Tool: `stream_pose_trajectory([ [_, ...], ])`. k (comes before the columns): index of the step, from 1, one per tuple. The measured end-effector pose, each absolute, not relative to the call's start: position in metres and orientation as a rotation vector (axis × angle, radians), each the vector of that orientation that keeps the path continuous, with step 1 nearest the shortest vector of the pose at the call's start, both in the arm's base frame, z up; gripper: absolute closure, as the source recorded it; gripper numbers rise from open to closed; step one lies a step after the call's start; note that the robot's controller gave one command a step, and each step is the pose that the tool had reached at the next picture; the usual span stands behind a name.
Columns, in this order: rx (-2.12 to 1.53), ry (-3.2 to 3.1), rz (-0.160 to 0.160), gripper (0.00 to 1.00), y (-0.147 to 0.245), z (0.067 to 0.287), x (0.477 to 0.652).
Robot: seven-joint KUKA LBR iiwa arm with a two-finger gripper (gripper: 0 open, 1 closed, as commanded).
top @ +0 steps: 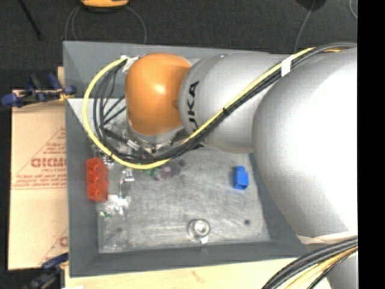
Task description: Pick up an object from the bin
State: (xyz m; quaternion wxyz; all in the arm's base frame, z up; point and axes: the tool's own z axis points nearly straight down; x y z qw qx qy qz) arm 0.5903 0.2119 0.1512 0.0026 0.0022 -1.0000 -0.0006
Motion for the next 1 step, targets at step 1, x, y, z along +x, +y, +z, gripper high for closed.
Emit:
stream_pose_trajectory([
  [1, 0.159, -3.152, -0.005, 0.0, 0.2314, 0.1161, 0.5919],
])
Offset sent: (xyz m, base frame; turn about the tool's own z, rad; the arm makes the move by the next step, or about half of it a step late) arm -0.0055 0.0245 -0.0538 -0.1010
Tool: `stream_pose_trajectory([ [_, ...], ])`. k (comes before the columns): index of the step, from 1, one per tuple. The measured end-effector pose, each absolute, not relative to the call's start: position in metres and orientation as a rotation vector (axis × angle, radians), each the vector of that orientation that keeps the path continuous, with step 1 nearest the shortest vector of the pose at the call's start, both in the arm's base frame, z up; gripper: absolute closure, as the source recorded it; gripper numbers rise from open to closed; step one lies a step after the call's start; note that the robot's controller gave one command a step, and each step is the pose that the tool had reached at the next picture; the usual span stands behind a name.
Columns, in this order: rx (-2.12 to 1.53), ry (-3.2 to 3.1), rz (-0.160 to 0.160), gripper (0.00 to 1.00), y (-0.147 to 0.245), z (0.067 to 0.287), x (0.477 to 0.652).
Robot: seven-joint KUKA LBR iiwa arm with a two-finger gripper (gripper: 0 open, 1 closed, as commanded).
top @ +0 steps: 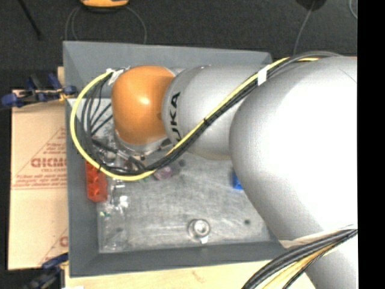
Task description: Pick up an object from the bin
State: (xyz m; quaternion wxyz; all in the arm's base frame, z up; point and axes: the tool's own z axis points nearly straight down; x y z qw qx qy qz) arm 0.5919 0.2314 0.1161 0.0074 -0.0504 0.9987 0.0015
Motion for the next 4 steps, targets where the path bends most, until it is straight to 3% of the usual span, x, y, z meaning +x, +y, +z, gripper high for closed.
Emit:
stream_pose_trajectory([
  [1, -0.52, 3.083, 0.004, 0.0, 0.23, 0.116, 0.595],
  [2, -0.686, 3.05, 0.004, 0.0, 0.233, 0.105, 0.62],
  [3, -1.072, 2.915, 0.005, 0.0, 0.236, 0.105, 0.611],
  [4, -1.261, 2.867, -0.004, 0.0, 0.234, 0.082, 0.624],
])
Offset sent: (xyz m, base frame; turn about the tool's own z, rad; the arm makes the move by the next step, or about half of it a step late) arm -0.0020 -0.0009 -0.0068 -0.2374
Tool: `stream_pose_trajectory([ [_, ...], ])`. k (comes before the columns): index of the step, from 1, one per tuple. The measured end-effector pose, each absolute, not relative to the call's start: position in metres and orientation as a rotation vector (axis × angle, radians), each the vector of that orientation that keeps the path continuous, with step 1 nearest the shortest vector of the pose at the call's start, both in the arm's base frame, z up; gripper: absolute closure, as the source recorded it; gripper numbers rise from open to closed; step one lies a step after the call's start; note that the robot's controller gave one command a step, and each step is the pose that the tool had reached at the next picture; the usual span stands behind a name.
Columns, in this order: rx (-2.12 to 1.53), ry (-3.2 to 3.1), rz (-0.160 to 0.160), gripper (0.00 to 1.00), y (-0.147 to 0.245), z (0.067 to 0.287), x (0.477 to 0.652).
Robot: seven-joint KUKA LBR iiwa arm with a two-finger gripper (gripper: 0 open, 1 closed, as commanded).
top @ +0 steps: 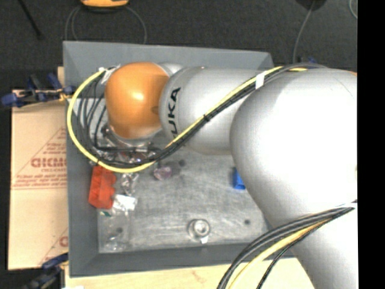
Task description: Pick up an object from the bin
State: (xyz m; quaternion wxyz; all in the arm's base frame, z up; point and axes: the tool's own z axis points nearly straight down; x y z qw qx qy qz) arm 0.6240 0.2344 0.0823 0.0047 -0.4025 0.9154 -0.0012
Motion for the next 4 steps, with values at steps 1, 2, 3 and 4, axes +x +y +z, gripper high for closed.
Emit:
stream_pose_trajectory([
  [1, -1.509, 2.743, -0.013, 0.0, 0.232, 0.078, 0.613],
  [2, -2.094, 2.325, -0.012, 0.0, 0.232, 0.075, 0.573],
  [3, -2.153, 2.272, -0.006, 0.0, 0.231, 0.074, 0.634],
  [4, -2.604, 1.737, -0.011, 0.0, 0.223, 0.074, 0.536],
])
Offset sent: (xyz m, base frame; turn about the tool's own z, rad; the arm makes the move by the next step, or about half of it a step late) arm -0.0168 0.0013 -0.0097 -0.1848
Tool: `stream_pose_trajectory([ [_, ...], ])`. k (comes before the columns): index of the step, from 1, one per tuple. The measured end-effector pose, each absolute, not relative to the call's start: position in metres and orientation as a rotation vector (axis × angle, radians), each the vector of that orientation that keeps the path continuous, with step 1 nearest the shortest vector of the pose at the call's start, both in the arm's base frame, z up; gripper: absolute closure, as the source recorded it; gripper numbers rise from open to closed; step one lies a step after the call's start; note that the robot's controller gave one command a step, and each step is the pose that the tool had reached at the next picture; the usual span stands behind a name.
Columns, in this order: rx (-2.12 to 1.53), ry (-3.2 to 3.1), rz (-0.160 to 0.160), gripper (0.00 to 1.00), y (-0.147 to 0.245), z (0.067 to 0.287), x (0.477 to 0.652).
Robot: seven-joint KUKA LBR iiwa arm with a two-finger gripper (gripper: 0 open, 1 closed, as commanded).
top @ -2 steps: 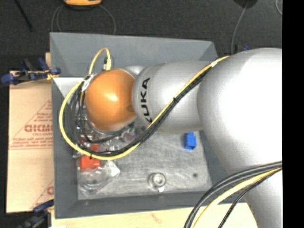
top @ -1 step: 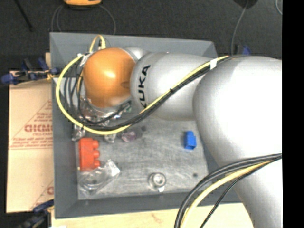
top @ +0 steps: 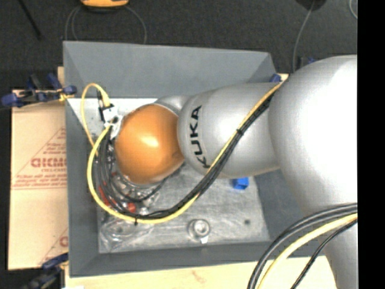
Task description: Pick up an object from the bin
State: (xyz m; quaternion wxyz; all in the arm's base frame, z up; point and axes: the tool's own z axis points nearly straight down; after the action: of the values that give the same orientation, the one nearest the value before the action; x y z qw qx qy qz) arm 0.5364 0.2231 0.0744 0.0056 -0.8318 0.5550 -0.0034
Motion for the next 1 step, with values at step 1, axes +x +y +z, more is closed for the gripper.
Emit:
stream_pose_trajectory([
  [1, -2.599, 1.742, -0.008, 1.0, 0.2242, 0.0753, 0.5368],
])
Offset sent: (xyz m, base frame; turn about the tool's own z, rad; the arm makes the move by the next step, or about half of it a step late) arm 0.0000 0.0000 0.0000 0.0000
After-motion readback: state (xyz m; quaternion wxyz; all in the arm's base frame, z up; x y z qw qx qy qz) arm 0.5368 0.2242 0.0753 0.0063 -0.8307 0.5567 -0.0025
